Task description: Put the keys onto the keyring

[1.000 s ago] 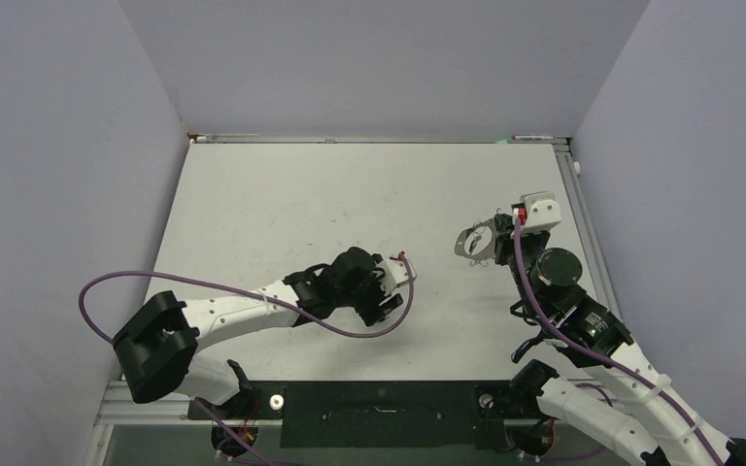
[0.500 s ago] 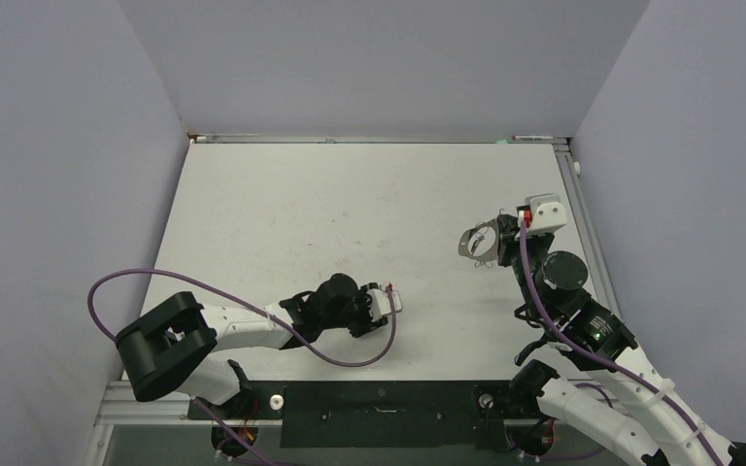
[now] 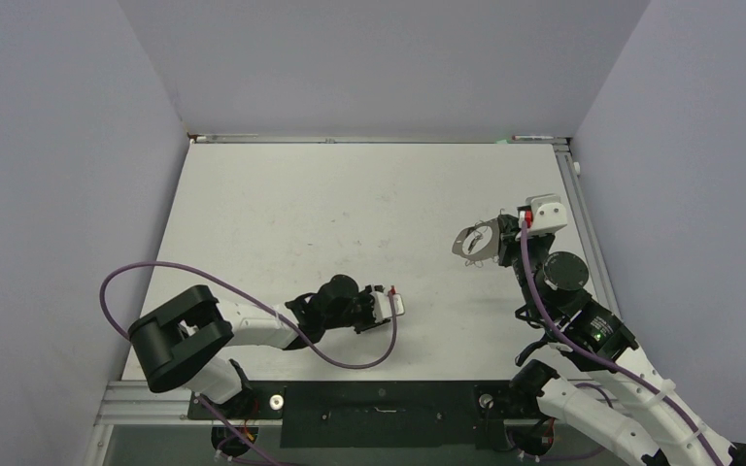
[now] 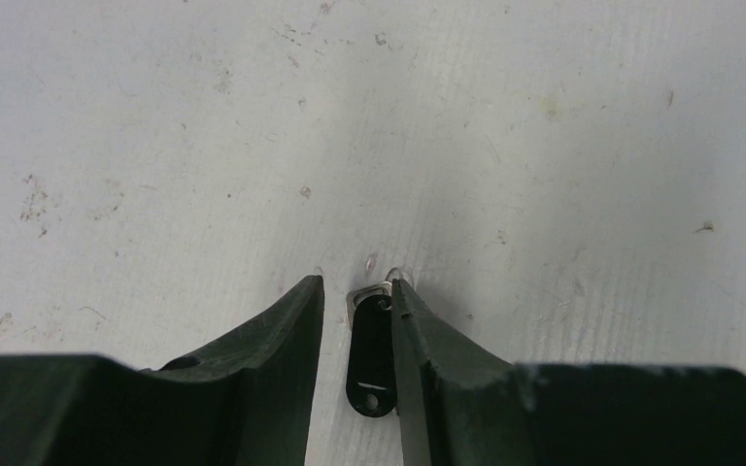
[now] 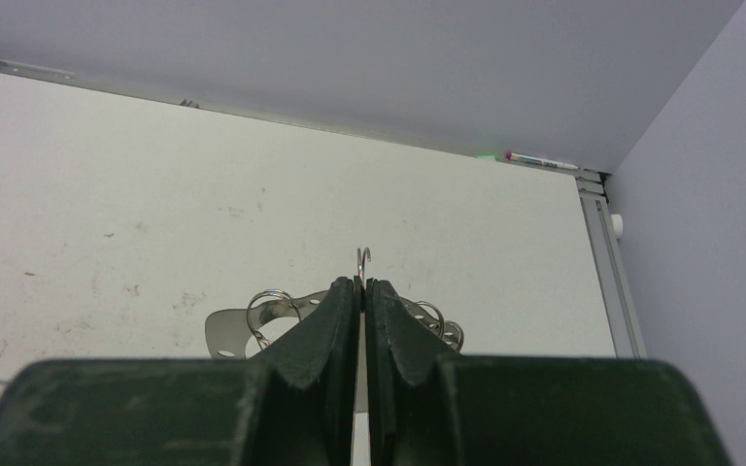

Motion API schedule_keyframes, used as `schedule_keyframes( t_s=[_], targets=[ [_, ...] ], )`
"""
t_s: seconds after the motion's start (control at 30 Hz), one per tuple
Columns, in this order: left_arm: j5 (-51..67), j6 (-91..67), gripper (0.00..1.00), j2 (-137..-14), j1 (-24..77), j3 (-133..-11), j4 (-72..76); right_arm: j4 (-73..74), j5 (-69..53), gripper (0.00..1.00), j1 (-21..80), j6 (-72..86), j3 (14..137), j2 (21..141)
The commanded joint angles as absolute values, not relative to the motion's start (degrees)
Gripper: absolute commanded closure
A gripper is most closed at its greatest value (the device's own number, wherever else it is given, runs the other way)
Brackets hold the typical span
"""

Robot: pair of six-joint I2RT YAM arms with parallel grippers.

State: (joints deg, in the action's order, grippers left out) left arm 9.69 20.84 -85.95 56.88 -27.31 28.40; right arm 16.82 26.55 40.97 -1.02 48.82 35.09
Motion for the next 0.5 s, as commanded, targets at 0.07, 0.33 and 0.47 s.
schedule_keyframes(
  t_s=[0.07, 0.33, 0.47],
  targets=[
    [12.32, 21.94, 0.72, -87.18, 56.86, -29.93, 29.45, 14.63, 27.0, 0.95, 41.16, -1.81, 49.13, 33.91],
    [11.86, 21.84, 0.74, -88.41, 57.06, -30.82, 28.18, 14.55, 26.82, 0.95, 41.19, -1.99, 48.96, 33.62],
    [11.55, 22.21, 0.76, -89.26, 57.35, -31.69, 26.87, 14.67, 26.85, 0.95, 41.18, -2.09, 48.96, 33.46]
  ],
)
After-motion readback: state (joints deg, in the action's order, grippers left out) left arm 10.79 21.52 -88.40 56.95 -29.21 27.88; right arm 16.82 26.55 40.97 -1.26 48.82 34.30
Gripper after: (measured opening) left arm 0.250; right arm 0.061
